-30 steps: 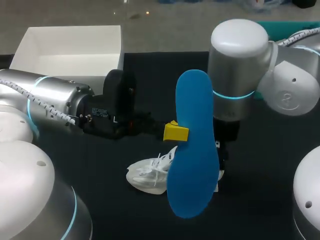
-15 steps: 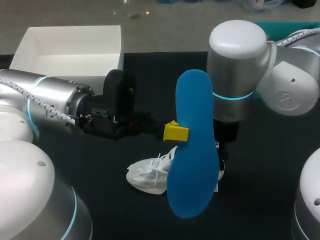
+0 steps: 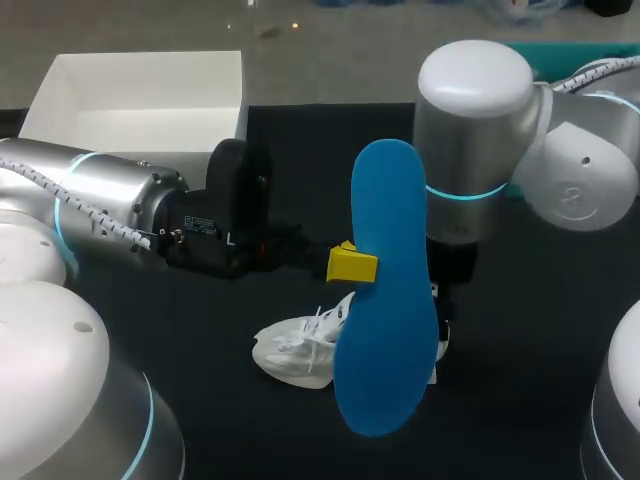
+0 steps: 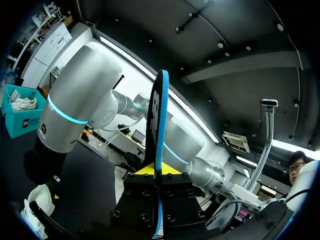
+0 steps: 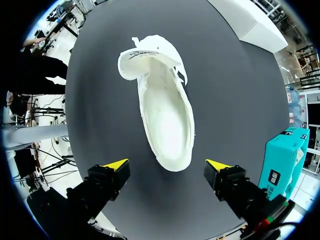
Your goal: Take the shoe out of the shoebox, open the shoe tongue, remove and reinsert the insole, then place the shoe into the shoebox
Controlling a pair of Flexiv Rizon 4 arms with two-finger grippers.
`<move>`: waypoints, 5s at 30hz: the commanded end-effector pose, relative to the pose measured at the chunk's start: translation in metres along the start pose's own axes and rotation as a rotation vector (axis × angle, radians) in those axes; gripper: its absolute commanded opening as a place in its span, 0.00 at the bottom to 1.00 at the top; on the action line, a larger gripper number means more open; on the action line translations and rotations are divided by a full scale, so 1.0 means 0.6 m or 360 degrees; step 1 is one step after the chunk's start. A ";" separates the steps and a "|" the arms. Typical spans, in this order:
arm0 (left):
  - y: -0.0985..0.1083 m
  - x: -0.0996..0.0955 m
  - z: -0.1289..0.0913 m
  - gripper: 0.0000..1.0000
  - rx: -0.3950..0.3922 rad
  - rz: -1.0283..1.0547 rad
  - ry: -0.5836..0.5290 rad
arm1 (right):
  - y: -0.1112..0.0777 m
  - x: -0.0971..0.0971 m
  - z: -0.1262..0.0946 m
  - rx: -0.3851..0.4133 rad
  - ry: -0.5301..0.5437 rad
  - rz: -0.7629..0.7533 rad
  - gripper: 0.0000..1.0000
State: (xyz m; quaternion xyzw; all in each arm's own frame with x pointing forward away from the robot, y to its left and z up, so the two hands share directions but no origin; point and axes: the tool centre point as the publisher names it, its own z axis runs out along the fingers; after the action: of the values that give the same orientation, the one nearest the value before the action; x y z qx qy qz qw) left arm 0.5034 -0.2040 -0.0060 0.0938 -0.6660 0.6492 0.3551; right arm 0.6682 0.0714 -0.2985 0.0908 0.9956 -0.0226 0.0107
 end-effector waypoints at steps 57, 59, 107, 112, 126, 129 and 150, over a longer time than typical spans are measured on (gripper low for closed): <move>0.000 -0.001 0.001 0.00 0.0001 0.0000 0.0002 | 0.118 -0.055 0.139 0.0047 0.0153 -0.0096 0.00; 0.000 -0.001 0.001 0.00 0.0001 0.0000 0.0002 | 0.118 -0.055 0.139 0.0047 0.0153 -0.0096 0.00; 0.000 -0.001 0.001 0.00 0.0001 0.0000 0.0002 | 0.094 -0.078 0.086 -0.0318 0.0336 0.1583 0.00; 0.000 -0.001 0.001 0.00 0.0001 0.0000 0.0002 | 0.084 -0.090 0.103 -0.0321 0.0320 0.1757 0.00; 0.000 -0.001 0.001 0.00 0.0001 0.0000 0.0002 | 0.088 -0.100 0.116 -0.0332 0.0332 0.1859 0.00; 0.000 -0.001 0.001 0.00 0.0001 0.0000 0.0002 | 0.089 -0.099 0.114 -0.0310 0.0319 0.1842 0.00; 0.000 -0.001 0.001 0.00 0.0001 0.0000 0.0002 | 0.075 -0.086 0.110 -0.0259 0.0469 0.1934 1.00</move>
State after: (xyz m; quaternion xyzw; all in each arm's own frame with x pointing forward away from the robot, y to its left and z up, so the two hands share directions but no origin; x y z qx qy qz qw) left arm 0.5034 -0.2040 -0.0060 0.0937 -0.6660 0.6493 0.3551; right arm 0.7340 0.1101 -0.3776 0.6436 0.7560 0.0679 -0.0978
